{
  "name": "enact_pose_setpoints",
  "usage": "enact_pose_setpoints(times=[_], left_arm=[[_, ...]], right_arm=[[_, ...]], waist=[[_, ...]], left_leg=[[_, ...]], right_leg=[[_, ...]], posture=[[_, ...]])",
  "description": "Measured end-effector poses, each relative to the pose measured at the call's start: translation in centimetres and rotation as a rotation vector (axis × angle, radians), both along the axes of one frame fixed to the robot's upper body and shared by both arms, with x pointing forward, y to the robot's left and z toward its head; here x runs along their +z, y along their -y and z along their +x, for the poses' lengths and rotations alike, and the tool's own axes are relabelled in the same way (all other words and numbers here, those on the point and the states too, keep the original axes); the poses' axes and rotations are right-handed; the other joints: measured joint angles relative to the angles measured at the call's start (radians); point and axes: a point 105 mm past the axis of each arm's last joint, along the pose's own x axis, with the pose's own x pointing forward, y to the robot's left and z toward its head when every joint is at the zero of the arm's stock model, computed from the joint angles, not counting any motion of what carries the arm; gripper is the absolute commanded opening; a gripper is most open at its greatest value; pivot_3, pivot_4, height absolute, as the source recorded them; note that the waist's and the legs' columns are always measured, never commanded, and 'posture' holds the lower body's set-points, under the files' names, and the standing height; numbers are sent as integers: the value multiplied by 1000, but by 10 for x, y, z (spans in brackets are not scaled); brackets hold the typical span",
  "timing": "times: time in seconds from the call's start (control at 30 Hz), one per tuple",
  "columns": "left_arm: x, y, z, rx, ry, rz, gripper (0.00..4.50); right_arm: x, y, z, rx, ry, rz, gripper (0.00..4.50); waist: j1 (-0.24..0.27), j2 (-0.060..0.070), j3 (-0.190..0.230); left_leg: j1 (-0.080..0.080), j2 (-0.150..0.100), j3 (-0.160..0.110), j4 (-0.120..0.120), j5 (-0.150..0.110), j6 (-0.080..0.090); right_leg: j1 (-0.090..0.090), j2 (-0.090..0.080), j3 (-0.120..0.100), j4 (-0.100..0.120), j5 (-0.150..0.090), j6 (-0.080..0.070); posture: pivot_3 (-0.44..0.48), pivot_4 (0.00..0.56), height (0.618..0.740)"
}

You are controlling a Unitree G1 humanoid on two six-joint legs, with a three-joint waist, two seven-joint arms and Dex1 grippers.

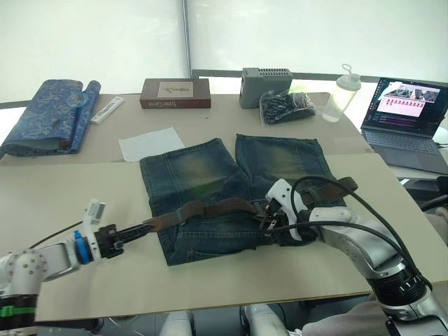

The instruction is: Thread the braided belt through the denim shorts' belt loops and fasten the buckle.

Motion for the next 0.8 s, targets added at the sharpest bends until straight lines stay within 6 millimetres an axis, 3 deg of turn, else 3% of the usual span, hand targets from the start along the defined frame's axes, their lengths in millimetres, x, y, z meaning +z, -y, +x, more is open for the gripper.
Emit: enact_pose_setpoints(times=[0.23, 0.47, 0.8], left_arm=[[0, -54, -3, 43, 1, 131, 0], [3, -76, 6, 75, 31, 201, 0], [11, -88, 17, 111, 62, 291, 0]], right_arm=[[0, 6, 4, -24, 20, -1, 44], [-3, 4, 1, -28, 9, 25, 44], [-4, 2, -3, -50, 13, 56, 44]], waist=[[18, -3, -2], [27, -8, -4], [31, -9, -5]], left_leg=[[2, 1, 3, 0, -5, -8], [1, 3, 5, -1, -4, -6], [1, 7, 5, -2, -3, -4]], right_leg=[[-3, -5, -3, -3, 0, -1], [-1, -22, -27, -3, 1, -2], [-1, -17, -31, 0, -1, -4]], posture=[[0, 150, 718], [0, 150, 718], [0, 150, 718]])
